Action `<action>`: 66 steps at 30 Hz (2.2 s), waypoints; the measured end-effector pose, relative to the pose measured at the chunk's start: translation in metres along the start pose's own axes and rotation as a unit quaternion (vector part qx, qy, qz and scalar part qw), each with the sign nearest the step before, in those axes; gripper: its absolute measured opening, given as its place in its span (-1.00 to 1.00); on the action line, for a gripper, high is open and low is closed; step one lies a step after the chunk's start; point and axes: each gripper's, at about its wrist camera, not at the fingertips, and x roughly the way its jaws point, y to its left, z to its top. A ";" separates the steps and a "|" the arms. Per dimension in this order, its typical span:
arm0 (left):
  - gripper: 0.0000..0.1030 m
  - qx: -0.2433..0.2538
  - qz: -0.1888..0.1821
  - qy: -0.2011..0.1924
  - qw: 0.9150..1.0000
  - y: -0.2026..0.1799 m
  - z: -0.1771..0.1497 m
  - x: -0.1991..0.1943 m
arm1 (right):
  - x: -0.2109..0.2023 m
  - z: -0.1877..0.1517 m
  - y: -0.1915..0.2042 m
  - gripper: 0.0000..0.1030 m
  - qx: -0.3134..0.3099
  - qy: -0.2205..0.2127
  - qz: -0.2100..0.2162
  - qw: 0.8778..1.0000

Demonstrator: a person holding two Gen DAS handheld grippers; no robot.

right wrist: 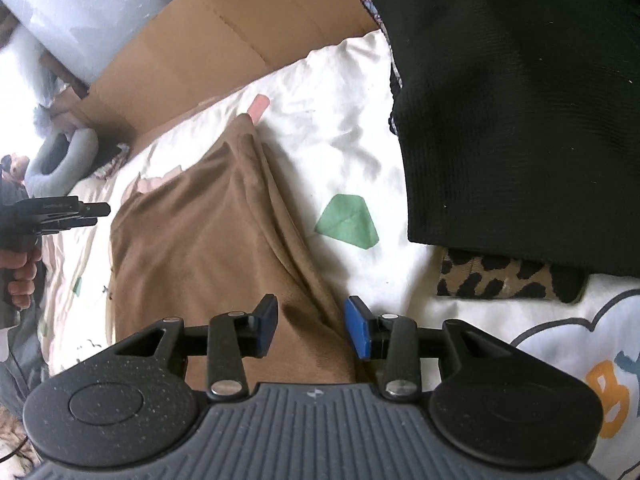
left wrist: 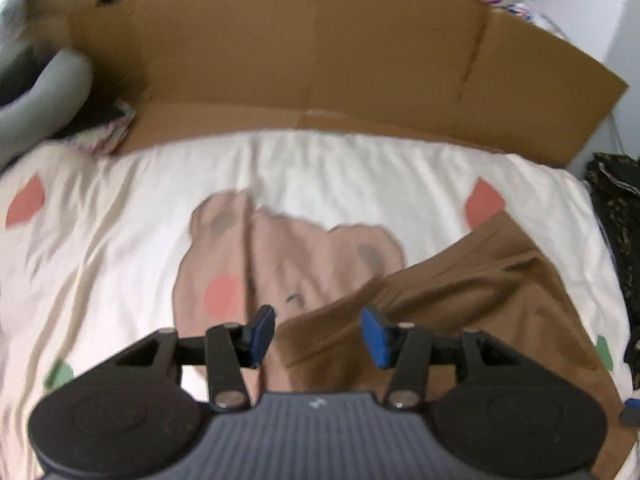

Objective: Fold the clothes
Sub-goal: 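Open both tools to release the folded shirt onto the duvet, then press the folded brown shirt flat with both open tools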

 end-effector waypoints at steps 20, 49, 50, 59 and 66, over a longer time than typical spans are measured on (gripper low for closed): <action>-0.30 -0.048 -0.019 0.029 0.998 0.026 -0.009 0.037 | 0.000 -0.010 -0.011 -0.35 -0.036 0.042 -0.026 0.998; -0.33 -0.223 -0.151 0.106 0.957 0.002 -0.193 -0.060 | -0.007 0.002 0.021 -0.33 -0.144 0.053 -0.027 0.988; -0.32 -0.234 -0.155 0.115 0.953 0.002 -0.197 -0.058 | -0.005 0.002 0.021 -0.33 -0.141 0.054 -0.029 0.988; -0.42 -0.258 -0.197 0.163 0.932 -0.018 -0.217 -0.042 | 0.008 -0.007 0.011 -0.33 -0.120 0.065 -0.038 0.990; -0.79 -0.253 -0.184 0.188 0.931 -0.017 -0.226 -0.047 | 0.009 -0.009 0.009 -0.33 -0.118 0.064 -0.037 0.990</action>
